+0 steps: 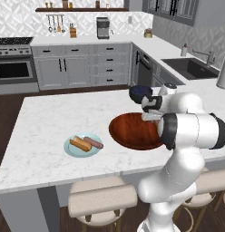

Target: Place one bun and one sausage from the bowl on each plate.

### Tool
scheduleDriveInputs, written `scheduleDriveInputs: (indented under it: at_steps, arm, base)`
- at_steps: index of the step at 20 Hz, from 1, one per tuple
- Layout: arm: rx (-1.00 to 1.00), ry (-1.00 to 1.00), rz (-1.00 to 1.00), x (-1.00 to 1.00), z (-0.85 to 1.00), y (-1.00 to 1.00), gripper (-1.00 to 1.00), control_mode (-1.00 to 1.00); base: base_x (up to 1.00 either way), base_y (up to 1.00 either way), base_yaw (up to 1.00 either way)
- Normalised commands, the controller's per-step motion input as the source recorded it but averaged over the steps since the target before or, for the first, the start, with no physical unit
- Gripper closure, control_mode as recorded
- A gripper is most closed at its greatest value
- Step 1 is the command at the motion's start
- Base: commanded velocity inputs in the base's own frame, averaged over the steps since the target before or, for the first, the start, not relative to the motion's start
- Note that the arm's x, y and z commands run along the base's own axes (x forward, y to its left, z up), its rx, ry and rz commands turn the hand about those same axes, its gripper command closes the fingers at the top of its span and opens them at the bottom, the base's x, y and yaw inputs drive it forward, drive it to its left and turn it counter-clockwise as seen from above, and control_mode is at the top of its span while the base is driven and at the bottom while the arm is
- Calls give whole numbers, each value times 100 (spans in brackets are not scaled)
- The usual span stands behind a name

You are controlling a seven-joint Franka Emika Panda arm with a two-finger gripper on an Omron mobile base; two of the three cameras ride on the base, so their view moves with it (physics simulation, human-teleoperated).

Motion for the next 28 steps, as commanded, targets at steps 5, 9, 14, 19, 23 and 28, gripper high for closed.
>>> scheduleDriveInputs:
  at_steps: [5, 9, 14, 19, 23, 28]
  arm:
    - [1, 2, -17, -17, 11, -88, 100, -100]
    - [0, 7, -16, -1, 0, -90, 100, -100]
    - [1, 8, -15, -2, 0, -90, 100, -100]
    - [3, 5, -14, -4, -15, -69, 100, -100]
    - [0, 7, -10, -16, -51, -8, 100, -100]
    - [0, 7, -9, -15, -39, 18, 100, -100]
  base:
    - [0, 0, 0]
    - [0, 0, 0]
    - [0, 0, 0]
    - [0, 0, 0]
    - [0, 0, 0]
    - [0, 0, 0]
